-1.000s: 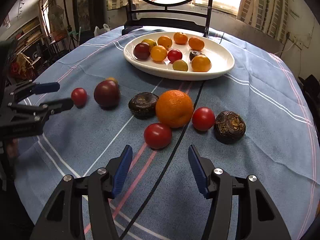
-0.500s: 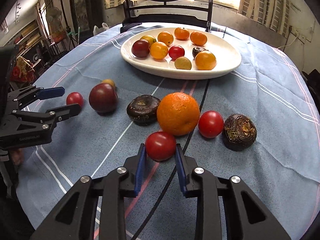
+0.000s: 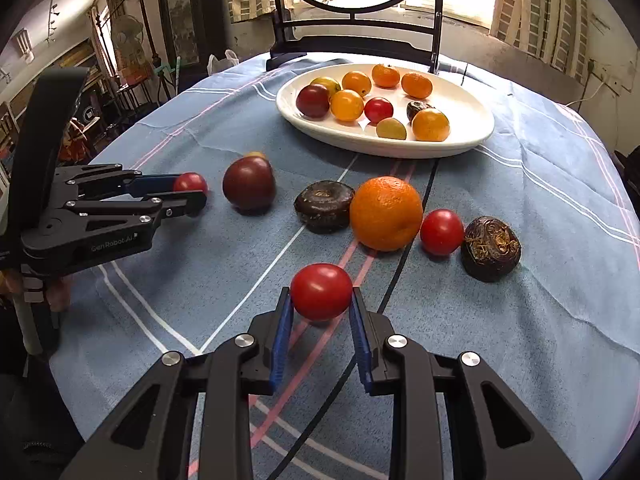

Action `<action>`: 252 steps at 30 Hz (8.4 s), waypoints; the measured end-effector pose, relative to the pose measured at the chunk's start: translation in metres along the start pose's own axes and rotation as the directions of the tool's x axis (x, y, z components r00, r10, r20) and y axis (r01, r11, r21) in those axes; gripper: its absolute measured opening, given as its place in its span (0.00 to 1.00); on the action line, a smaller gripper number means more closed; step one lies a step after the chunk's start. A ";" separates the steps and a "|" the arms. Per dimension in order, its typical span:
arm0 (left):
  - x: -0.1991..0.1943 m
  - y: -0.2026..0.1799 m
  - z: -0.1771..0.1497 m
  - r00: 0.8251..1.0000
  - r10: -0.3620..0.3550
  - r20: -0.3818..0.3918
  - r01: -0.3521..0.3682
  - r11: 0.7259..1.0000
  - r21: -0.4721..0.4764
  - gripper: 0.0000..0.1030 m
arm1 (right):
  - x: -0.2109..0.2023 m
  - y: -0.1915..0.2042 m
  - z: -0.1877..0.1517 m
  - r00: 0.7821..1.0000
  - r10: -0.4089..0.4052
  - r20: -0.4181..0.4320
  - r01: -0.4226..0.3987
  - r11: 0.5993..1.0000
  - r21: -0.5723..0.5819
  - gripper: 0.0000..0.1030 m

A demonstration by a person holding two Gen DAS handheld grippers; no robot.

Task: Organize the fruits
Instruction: 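Grasp a red tomato with the right gripper while the left grasps a red tomato, then place both red tomatoes on the white plate and release, then grasp a dark brown round fruit with the right gripper while the left grasps a dark red plum, then carry the brown fruit and the plum onto the plate and open both grippers, then grasp a small yellow fruit with the left gripper while the right grasps a red tomato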

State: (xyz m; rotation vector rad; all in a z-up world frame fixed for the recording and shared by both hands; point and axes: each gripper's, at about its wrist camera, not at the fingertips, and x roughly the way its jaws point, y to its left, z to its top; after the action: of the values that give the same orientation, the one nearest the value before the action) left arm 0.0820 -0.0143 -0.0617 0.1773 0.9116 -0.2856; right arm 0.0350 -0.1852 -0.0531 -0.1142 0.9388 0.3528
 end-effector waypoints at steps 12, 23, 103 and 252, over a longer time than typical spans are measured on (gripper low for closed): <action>-0.035 -0.024 0.018 0.994 -0.054 0.091 0.050 0.998 0.044 0.30 | -0.019 0.007 0.003 0.999 0.033 0.040 -0.032 0.999 -0.014 0.27; -0.026 -0.038 0.079 0.989 -0.018 0.146 0.014 1.000 0.026 0.30 | -0.037 -0.015 0.062 0.987 0.013 0.162 -0.018 0.999 0.027 0.28; -0.024 -0.025 -0.006 0.999 -0.011 0.051 0.009 0.999 0.043 0.68 | 0.020 -0.088 0.023 0.978 -0.201 -0.057 0.201 0.980 -0.003 0.41; 0.010 -0.016 0.037 0.995 0.059 0.079 -0.065 0.995 0.081 0.65 | -0.033 -0.059 0.025 0.992 -0.090 0.087 0.088 0.996 0.030 0.62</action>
State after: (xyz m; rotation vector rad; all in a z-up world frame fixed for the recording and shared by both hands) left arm 0.1105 -0.0409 -0.0476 0.2697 0.8177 -0.2715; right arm 0.0565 -0.2428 -0.0152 -0.1155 0.8483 0.2608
